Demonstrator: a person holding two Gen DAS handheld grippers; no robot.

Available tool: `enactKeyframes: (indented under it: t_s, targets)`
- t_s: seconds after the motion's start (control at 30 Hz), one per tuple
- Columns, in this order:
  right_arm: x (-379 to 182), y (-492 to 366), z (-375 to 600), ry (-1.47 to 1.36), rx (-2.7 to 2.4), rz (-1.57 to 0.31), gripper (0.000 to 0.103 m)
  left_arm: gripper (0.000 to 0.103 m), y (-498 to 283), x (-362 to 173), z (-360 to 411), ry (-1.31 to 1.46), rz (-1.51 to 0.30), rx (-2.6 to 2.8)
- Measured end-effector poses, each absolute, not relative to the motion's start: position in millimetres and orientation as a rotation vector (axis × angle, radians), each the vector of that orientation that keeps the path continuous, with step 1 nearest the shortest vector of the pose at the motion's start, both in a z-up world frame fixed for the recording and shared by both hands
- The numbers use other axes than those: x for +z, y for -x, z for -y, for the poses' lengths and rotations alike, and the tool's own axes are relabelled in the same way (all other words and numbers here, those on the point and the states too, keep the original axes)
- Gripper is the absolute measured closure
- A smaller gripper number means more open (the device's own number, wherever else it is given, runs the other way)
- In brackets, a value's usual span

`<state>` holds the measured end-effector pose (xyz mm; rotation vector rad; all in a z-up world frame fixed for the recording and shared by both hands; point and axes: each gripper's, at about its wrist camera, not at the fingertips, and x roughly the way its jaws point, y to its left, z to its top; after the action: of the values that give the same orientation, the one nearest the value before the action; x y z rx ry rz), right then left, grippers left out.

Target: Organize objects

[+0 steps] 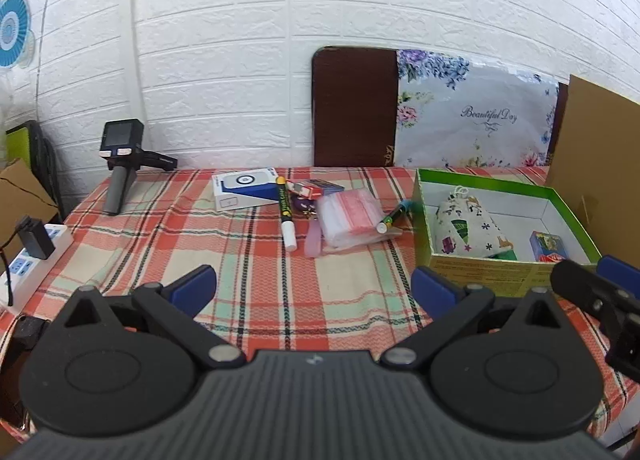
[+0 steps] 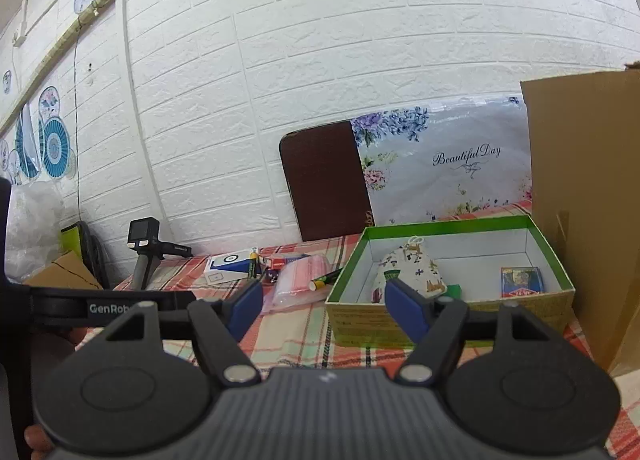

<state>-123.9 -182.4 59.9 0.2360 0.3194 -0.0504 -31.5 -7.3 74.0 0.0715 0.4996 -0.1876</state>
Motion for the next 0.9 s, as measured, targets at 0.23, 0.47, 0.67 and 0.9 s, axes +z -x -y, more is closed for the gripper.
enactKeyframes:
  t_s: [0.23,0.47,0.67,0.9]
  targets:
    - [70,142,176,-0.216,-0.052,-0.282,0.030,0.000,52,87,2,-0.058,-0.435,-0.176]
    - [68,134,178,-0.217,-0.037,-0.288,0.028,0.000,50,89,4,-0.067,-0.451,-0.159]
    - [56,114,181,-0.220,-0.007,-0.316,0.028,0.000,35,81,7,-0.069,-0.483,-0.100]
    - [38,93,193,-0.230,-0.009,-0.349,0.028,0.000,13,61,28,-0.126,-0.548,-0.103]
